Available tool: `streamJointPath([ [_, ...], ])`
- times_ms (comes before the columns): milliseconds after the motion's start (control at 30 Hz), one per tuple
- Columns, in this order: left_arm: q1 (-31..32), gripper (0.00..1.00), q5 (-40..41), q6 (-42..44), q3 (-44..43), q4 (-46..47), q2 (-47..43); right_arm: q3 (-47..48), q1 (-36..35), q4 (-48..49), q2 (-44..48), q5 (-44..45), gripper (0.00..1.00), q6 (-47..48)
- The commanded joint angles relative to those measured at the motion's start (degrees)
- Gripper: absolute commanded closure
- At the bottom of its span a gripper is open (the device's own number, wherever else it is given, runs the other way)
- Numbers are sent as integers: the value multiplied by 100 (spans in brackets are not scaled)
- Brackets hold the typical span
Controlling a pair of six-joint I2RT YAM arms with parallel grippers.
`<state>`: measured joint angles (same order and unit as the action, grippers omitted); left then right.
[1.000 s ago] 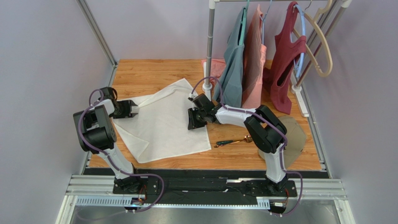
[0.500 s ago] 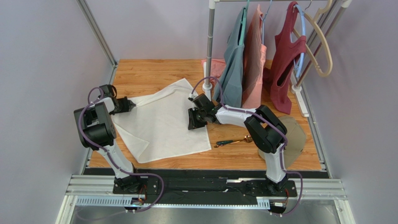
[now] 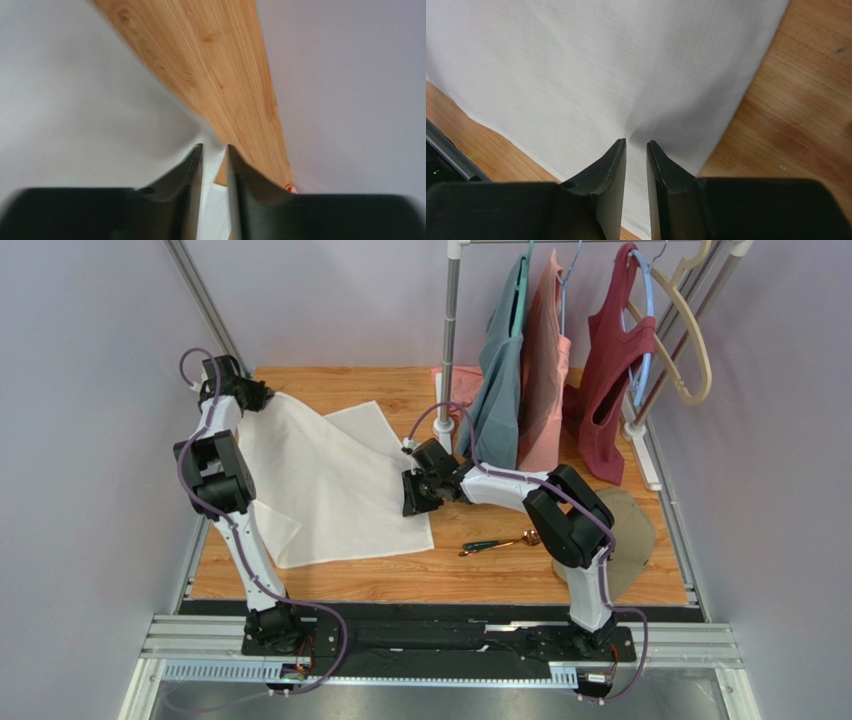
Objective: Fold the napkin into a case and place the utensils inside
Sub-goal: Flatten out the crumpled napkin at the center of the board.
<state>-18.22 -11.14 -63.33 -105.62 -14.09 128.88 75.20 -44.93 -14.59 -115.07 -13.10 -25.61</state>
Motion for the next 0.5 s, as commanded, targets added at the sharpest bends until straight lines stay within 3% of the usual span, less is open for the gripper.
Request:
streamJointPath([
  [0, 108, 42, 259, 953, -548, -903, -327, 355, 45, -149, 72, 124, 74, 144],
  [33, 117, 25, 383, 1172, -399, -1042, -676, 433, 45, -219, 81, 89, 74, 135],
  [67, 152, 20, 480, 1278, -389, -1235, -819, 460, 54, -228, 98, 80, 73, 143],
  [200, 231, 19, 710, 1718, -48, -2133, -1504, 662, 63, -264, 107, 106, 69, 135],
  [333, 354, 26, 377, 1754, 1679, -1767, -2470, 1303, 168, -378, -130, 176, 64, 152],
  [467, 424, 36, -19, 1736, 2668, -1571, -2850, 2383, 204, -562, -612, 544, 52, 547],
])
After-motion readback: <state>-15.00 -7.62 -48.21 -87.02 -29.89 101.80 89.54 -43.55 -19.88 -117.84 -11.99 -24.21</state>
